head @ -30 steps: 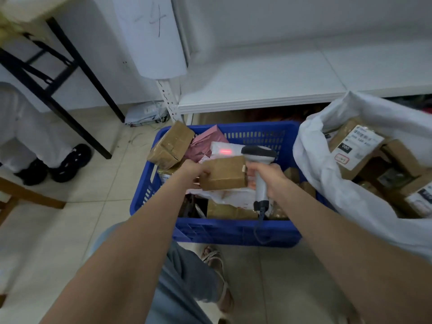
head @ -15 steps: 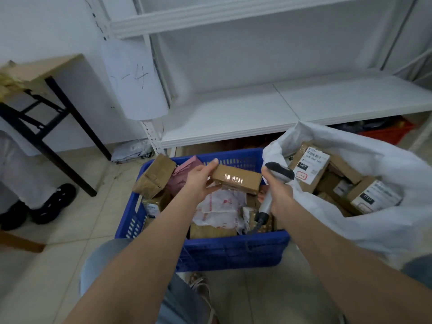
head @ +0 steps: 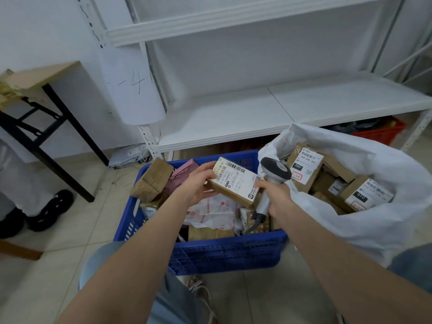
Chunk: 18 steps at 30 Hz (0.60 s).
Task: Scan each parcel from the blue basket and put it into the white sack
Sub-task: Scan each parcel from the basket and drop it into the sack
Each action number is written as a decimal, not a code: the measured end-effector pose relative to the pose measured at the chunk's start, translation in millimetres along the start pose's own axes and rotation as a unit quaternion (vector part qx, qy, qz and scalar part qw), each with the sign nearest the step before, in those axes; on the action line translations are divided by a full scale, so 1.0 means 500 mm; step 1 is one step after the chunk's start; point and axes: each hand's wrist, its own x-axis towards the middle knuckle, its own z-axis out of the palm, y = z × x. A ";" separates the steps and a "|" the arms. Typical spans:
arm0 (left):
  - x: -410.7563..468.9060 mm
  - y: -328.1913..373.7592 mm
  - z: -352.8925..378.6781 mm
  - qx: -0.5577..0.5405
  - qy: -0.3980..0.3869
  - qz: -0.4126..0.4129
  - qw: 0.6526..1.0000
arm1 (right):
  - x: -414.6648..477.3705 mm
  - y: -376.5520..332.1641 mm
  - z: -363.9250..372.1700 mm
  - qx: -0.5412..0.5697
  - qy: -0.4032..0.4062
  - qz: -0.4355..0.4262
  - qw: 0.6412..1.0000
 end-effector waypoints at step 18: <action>0.023 -0.062 0.047 0.063 0.066 -0.005 0.996 | -0.039 0.031 -0.015 -0.093 0.033 -0.095 0.991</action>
